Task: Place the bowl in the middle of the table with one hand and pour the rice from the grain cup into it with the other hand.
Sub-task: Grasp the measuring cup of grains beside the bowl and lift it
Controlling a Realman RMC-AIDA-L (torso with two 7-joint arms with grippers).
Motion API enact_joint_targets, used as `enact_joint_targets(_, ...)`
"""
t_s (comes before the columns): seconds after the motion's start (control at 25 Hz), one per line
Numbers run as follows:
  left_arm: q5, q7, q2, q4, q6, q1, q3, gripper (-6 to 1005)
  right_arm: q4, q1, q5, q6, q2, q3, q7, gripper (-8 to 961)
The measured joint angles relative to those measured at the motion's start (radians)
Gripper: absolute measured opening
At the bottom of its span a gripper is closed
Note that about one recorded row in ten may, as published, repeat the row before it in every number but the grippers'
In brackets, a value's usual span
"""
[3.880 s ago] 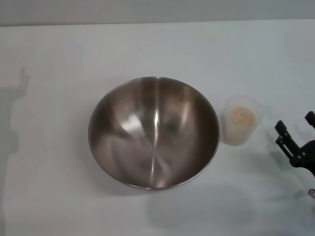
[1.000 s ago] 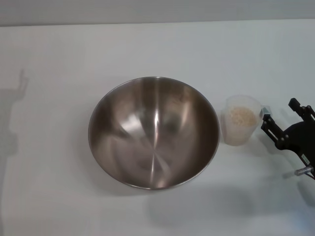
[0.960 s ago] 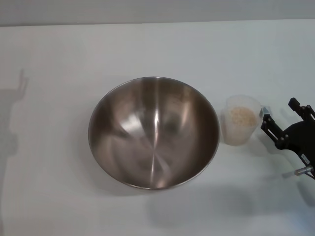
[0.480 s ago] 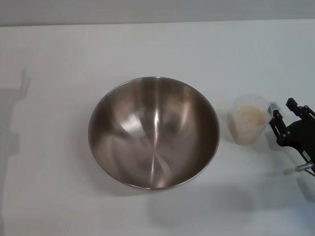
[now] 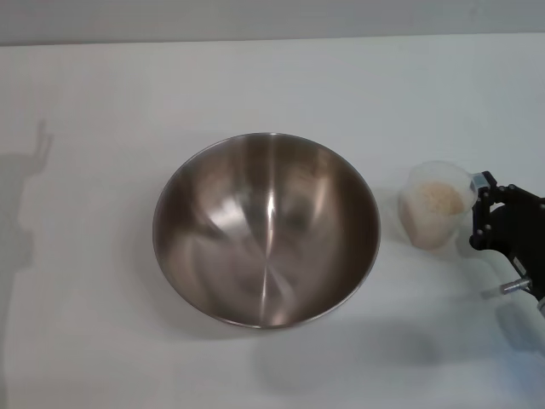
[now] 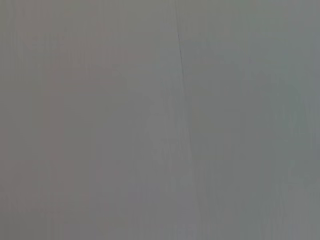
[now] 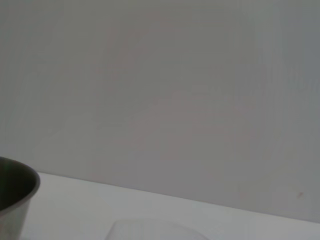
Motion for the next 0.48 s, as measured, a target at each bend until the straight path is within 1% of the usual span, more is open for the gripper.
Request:
enact_joint_targets(0.08,0.0,0.0,0.0,0.0,0.0,0.0,0.0,819,0.0,-0.002,0.0,-0.009,0.0,0.01,-0.003,15)
enact_joint_targets(0.2,0.0,0.0,0.0,0.002,0.0,0.001,0.0,819,0.0,-0.009,0.0,-0.034,0.0,0.022,-0.009,15)
enact_joint_targets(0.32,0.0,0.0,-0.001,0.009,0.0,0.0,0.0,819,0.012,-0.03,0.0,-0.097,0.001,0.044,-0.049,14)
enact_joint_targets(0.4,0.0,0.0,-0.002,0.011,0.0,0.0,0.0,819,0.036,-0.056,0.0,-0.185,0.001,0.062,-0.103,14)
enact_joint_targets(0.44,0.0,0.0,-0.002,0.011,0.0,0.0,0.0,819,0.036,-0.056,0.0,-0.185,0.001,0.062,-0.103,14)
enact_joint_targets(0.48,0.0,0.0,-0.002,0.011,0.0,0.001,0.0,819,0.043,-0.063,0.0,-0.254,0.001,0.068,-0.119,14)
